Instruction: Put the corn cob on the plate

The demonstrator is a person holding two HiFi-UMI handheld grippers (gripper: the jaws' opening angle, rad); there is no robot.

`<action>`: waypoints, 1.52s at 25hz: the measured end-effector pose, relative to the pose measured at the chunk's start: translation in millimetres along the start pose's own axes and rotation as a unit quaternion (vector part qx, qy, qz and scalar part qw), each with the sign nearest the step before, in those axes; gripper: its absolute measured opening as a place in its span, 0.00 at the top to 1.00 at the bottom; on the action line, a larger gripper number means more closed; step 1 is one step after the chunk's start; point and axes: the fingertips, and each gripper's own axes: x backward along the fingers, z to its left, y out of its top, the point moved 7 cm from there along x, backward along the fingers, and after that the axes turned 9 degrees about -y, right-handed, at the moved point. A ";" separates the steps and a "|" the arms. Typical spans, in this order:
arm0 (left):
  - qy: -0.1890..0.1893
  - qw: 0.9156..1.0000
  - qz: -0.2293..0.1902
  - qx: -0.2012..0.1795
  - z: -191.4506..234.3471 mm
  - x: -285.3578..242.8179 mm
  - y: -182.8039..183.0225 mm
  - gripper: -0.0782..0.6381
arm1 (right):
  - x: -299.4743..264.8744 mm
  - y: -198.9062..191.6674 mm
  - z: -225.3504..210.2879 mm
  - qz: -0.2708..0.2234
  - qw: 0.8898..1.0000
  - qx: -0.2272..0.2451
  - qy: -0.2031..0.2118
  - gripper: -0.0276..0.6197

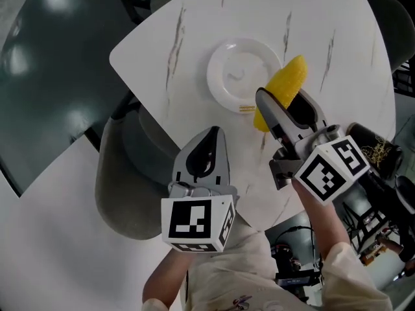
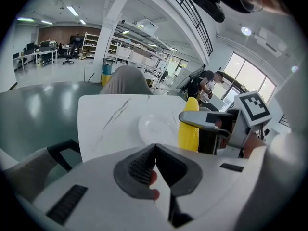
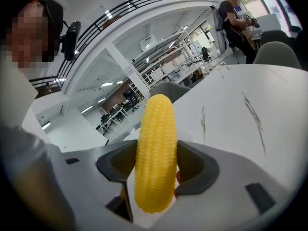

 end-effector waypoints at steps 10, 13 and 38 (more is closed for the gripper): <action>0.008 1.000 0.003 0.010 13.8 -2.8 -3.8 0.88 | -22.4 -12.4 4.7 0.004 0.998 0.052 -0.038 0.58; 0.004 1.000 0.006 0.013 12.9 -7.4 -6.0 0.88 | -26.5 -9.6 3.1 0.007 0.997 0.057 -0.043 0.58; -0.008 1.000 0.006 0.021 5.5 -4.6 2.4 0.88 | -31.4 20.5 27.7 -0.032 0.986 0.158 -0.052 0.58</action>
